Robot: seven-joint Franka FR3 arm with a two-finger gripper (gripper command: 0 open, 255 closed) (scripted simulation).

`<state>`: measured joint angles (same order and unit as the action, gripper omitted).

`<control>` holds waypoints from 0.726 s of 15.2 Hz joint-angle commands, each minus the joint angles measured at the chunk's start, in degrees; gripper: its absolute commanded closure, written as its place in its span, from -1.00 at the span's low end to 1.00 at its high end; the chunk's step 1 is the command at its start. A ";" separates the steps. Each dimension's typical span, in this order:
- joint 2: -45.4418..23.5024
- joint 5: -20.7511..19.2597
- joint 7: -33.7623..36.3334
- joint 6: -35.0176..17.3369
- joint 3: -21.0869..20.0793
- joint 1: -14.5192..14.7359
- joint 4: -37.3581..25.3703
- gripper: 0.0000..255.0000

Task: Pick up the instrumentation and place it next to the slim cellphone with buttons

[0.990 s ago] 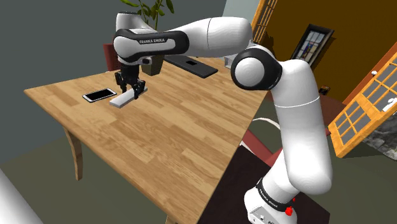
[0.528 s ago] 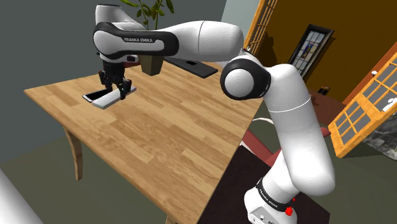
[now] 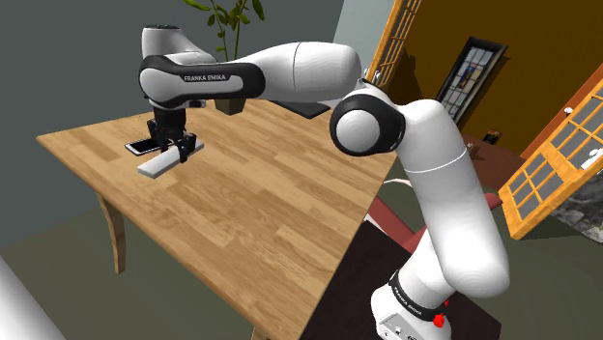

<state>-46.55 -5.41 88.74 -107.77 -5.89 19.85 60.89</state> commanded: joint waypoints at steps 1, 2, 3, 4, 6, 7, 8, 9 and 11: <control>-0.26 -0.04 0.07 -1.39 0.03 -0.03 1.09 1.00; -0.45 -0.07 0.10 -2.02 0.04 -0.05 1.54 1.00; -0.66 -0.09 0.13 -2.65 0.06 -0.06 1.96 1.00; -0.88 -0.12 0.15 -3.26 0.07 -0.07 2.35 1.00; -1.36 -0.17 0.21 -4.46 0.11 -0.08 3.06 1.00; -1.57 -0.19 0.23 -4.99 0.12 -0.09 3.39 1.00; -1.59 -0.20 0.23 -4.98 0.12 -0.08 3.36 1.00; -1.59 -0.20 0.23 -4.98 0.12 -0.08 3.35 1.00; -1.60 -0.20 0.23 -4.98 0.12 -0.08 3.35 1.00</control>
<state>-48.18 -5.60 88.98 -112.69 -5.77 19.78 64.19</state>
